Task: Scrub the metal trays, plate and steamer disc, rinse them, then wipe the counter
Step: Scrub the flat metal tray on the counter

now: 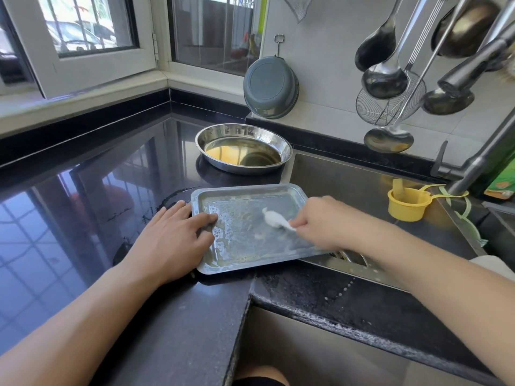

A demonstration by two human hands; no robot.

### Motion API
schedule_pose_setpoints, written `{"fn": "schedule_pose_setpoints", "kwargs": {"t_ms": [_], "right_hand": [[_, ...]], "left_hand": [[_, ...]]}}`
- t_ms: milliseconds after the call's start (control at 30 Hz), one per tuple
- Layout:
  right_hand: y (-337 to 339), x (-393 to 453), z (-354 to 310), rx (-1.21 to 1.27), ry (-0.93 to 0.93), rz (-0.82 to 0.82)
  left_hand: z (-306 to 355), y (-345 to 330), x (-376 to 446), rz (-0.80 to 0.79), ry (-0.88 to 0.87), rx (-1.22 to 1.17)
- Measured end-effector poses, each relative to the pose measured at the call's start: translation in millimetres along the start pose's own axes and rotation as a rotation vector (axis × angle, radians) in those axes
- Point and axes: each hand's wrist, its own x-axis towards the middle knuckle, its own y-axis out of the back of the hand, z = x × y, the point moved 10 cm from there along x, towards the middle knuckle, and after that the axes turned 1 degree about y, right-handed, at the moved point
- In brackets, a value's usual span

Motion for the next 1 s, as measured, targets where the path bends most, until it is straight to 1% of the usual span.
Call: {"fn": "schedule_pose_setpoints", "kwargs": {"t_ms": [67,100,133,200,267,300,400,500,533,633,700,767,867,900,933,1000], "right_hand": [[7,7,14,-0.026,-0.072,0.06],[7,8,13,-0.033,-0.07,0.066],[4,6,7,-0.048,-0.048,0.053],[-10,-1,-11,-0.054,0.039,-0.027],[-20,-8,-26,-0.013,0.132,-0.099],[-18,-7,-26,0.009,0.142,-0.105],[-1,9,-4,0.046,0.049,-0.043],[8,21,9,0.028,-0.047,0.02],[6,21,4,0.007,-0.035,0.015],[-11,10,-30,0.013,0.124,-0.092],[-10,5,-37,0.041,0.161,-0.115],[-1,16,-21,0.025,0.103,-0.061],[13,32,12,-0.011,-0.083,0.08],[13,34,14,-0.025,-0.106,0.1],[11,34,11,-0.033,-0.097,0.094],[-1,29,-8,-0.023,-0.006,0.026]], "left_hand": [[0,0,-1,-0.001,-0.002,0.002],[0,0,-1,-0.004,-0.001,0.001],[0,0,-1,-0.004,0.0,0.0],[-1,0,0,-0.003,0.001,-0.002],[-1,0,0,-0.003,0.003,-0.006],[-1,0,0,-0.004,0.003,-0.006],[-1,-1,0,-0.011,0.003,0.0],[0,0,-1,-0.011,0.005,-0.002],[0,0,-1,-0.011,0.004,-0.003],[2,3,-1,0.001,0.005,-0.024],[2,4,-1,0.007,0.004,-0.034],[2,3,-1,0.003,0.001,-0.036],[2,3,-1,0.008,-0.004,-0.033],[2,3,-2,0.011,-0.004,-0.034],[2,3,-2,0.014,-0.003,-0.034],[1,3,-2,0.017,-0.001,-0.032]]}}
